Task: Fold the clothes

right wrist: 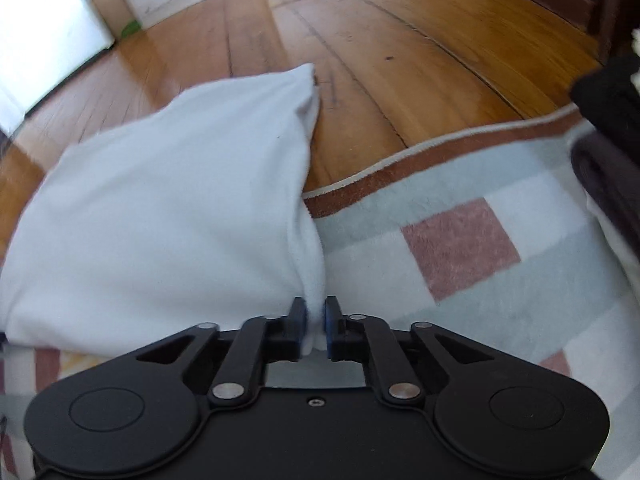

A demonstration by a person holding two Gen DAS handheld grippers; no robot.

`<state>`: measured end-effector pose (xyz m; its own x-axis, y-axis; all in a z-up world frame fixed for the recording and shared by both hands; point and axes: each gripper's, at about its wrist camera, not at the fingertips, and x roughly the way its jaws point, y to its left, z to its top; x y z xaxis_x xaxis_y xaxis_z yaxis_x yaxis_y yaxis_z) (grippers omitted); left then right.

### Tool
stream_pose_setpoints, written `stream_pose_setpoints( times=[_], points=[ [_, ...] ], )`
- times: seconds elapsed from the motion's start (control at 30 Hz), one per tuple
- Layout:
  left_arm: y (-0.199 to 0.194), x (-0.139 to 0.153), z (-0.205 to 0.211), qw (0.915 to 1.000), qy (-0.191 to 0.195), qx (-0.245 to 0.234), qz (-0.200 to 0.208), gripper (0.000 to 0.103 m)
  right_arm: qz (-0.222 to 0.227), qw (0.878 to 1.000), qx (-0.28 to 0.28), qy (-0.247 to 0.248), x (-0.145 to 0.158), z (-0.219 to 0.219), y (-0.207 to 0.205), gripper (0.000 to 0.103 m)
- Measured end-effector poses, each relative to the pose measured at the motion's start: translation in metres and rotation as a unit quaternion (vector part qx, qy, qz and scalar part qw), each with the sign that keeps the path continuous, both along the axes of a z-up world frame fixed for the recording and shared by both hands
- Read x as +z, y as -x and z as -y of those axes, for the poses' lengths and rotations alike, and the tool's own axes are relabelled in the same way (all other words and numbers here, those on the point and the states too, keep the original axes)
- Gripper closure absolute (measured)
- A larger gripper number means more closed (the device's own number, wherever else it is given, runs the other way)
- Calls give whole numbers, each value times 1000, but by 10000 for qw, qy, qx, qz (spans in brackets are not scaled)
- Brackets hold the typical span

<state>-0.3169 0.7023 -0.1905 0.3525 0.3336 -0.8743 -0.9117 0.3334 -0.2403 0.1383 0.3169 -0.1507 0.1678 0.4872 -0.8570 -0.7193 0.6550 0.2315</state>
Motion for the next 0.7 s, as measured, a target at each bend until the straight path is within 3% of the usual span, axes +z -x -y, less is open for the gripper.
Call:
stream_pose_setpoints(
  times=[0.03,0.1,0.2,0.23,0.33,0.4,0.5,0.6,0.67,0.7],
  points=[
    [3,-1,-2,9999,86,90,111,65,130,9999,-39,26,3,4,2,74],
    [11,-2,-5,9987,277,254,343,63,529,9984,-130,125,9,14,4,67],
    [22,-2,-5,9947,649,283,751,58,892,9937,-300,610,8,23,2,67],
    [25,-2,-5,9916,809,271,974,54,768,9948,-267,608,9,27,1,67],
    [29,-6,-4,9754,1254,387,1770,43,4,9991,-413,51,11,41,0,65],
    [22,-13,-4,9724,1342,312,1883,42,-996,9911,-663,-585,5,54,-4,59],
    [5,-25,-1,9714,1418,262,1888,42,-2256,9595,-1298,-1079,-23,57,-11,43],
    [1,-28,0,9637,1330,452,2269,27,-3460,9056,-1906,-1542,-52,61,-18,41],
    [-8,-29,-3,9636,1046,528,2403,23,-3667,8890,-2117,-1742,-59,57,-18,38],
    [-15,-30,-6,9640,905,517,2447,14,-3532,8932,-2113,-1809,-58,52,-20,37]
  ],
)
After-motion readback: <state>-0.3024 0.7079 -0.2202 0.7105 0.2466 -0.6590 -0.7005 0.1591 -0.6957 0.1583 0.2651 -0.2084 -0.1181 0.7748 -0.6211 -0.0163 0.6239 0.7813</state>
